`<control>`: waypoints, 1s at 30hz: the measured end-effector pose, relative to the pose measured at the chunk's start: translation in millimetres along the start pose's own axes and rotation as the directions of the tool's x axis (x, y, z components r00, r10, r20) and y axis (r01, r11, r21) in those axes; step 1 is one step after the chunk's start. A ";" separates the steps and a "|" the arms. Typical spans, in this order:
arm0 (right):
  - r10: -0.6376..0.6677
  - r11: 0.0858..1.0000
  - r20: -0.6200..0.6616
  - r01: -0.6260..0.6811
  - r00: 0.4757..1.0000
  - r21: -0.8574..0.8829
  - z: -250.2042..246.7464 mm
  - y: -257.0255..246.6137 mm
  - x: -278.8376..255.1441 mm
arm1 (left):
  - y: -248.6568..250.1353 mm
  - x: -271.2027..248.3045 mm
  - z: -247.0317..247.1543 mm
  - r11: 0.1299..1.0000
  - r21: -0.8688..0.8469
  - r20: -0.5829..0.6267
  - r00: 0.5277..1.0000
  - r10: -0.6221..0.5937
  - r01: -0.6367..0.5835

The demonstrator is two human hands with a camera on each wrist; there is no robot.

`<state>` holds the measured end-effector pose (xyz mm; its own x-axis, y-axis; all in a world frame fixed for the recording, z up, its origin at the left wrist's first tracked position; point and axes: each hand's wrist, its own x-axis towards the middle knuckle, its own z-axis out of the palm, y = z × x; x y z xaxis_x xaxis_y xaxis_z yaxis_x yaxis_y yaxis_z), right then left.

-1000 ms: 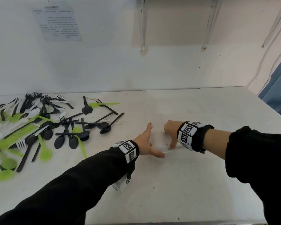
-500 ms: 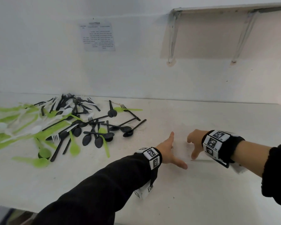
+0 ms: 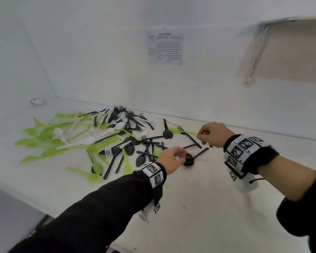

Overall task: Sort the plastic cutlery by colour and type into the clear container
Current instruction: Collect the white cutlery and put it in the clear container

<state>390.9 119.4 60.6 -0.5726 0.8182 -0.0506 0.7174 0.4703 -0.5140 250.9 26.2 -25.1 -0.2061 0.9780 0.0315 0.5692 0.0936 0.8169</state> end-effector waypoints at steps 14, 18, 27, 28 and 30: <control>0.037 0.971 0.215 0.016 0.976 -0.238 186.6 -170.0 162.6 | -189.4 22.1 -244.7 0.911 0.241 -0.379 0.896 -0.230 0.335; 0.129 0.964 0.146 -0.090 0.981 -0.251 199.6 -171.8 177.6 | -226.6 32.1 -285.0 0.711 0.532 -0.280 0.888 -0.365 0.460; 0.343 0.913 0.058 -0.318 0.938 -0.257 205.6 -172.3 195.3 | -249.7 49.6 -302.0 0.621 0.655 -0.155 0.880 -0.448 0.431; 0.357 0.907 0.048 -0.333 0.933 -0.256 205.9 -173.9 195.7 | -249.8 50.5 -301.3 0.629 0.638 -0.167 0.877 -0.450 0.444; 0.381 0.905 0.031 -0.366 0.924 -0.218 203.8 -178.4 195.9 | -249.3 54.1 -299.4 0.633 0.613 -0.203 0.868 -0.453 0.473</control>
<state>69.9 128.4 -32.1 -0.2682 0.9249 -0.2693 0.9450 0.1983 -0.2601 -140.4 0.0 -54.6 -0.5984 0.7689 -0.2253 0.7504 0.6364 0.1785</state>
